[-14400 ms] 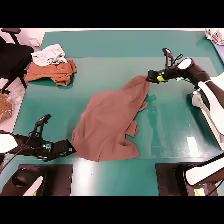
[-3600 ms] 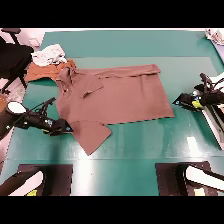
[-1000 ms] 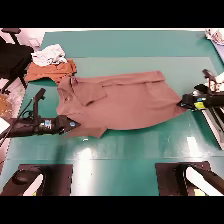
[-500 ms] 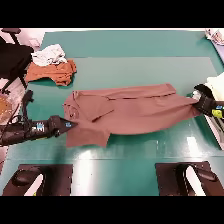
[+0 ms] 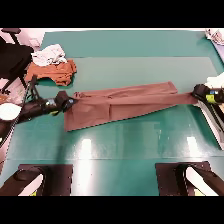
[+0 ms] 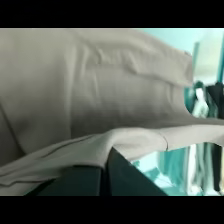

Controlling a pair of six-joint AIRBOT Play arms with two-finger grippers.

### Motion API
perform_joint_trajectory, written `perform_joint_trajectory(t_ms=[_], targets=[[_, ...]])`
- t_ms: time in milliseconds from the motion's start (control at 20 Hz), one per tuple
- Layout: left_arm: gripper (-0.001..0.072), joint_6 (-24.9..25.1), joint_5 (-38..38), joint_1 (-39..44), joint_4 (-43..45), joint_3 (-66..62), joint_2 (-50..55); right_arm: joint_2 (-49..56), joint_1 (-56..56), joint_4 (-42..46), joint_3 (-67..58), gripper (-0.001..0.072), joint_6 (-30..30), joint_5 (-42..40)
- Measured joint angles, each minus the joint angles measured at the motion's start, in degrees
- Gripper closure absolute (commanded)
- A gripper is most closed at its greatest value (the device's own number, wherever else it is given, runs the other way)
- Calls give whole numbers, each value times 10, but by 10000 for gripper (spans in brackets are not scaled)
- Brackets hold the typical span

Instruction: Fold the shirts.

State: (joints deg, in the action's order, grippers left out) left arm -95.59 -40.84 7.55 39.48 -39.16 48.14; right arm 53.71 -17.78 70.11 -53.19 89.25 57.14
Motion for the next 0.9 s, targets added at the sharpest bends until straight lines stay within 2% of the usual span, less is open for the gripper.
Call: perform_joint_trajectory(t_ms=[200,400,650,900], targets=[[682,57,28,0,-13,-79,116,99,44,5,-80,692,-16,-28],[682,89,36,0,-10,-132,183,196,76,5,-149,692,-45,-47],[682,85,20,0,69,-150,210,298,91,5,-217,692,-65,-48],[680,66,10,0,146,-153,246,352,94,5,-239,690,-71,-45]])
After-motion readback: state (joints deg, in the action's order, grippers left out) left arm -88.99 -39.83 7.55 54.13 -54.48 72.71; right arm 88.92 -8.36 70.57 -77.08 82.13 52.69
